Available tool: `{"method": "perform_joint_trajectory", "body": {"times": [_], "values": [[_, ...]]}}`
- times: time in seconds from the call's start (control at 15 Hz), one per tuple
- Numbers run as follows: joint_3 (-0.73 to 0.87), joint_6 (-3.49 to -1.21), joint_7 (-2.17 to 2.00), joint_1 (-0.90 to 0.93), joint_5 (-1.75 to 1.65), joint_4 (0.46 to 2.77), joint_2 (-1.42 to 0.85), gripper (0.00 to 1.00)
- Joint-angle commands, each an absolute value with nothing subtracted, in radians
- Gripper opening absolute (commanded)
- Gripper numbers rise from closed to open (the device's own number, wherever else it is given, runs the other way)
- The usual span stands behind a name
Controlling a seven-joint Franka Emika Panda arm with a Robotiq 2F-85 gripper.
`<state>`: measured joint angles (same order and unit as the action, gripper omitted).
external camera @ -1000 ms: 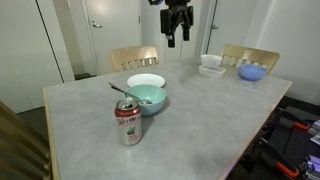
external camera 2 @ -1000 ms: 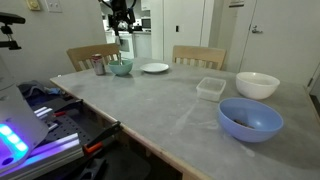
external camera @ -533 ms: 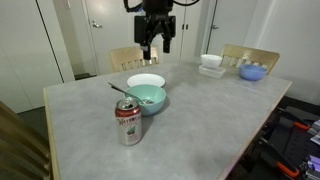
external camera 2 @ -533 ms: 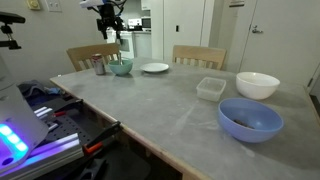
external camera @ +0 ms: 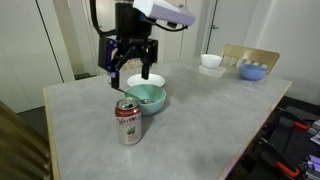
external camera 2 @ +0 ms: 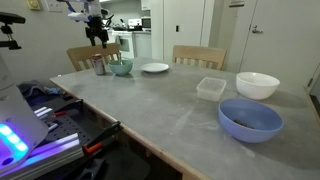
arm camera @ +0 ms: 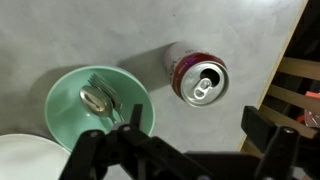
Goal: Move the soda can to the right side of the table
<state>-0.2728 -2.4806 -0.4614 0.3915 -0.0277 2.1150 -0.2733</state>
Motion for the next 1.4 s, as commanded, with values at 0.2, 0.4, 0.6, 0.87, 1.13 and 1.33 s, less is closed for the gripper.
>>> {"method": "perform_joint_trajectory", "body": {"times": [0.2, 0.4, 0.6, 0.87, 1.13, 1.33], "values": [[-0.254, -2.66, -0.488, 0.438, -0.016, 2.125, -0.365, 1.0], [-0.224, -2.661, -0.531, 0.461, -0.029, 2.125, -0.381, 1.0], [-0.209, -2.64, -0.556, 0.474, -0.022, 2.117, -0.391, 1.0], [-0.214, -2.627, -0.572, 0.469, -0.003, 2.114, -0.391, 0.6], [-0.223, -2.61, -0.562, 0.462, 0.015, 2.115, -0.384, 0.39], [-0.222, -2.59, -0.555, 0.458, 0.015, 2.119, -0.369, 0.39]]}}
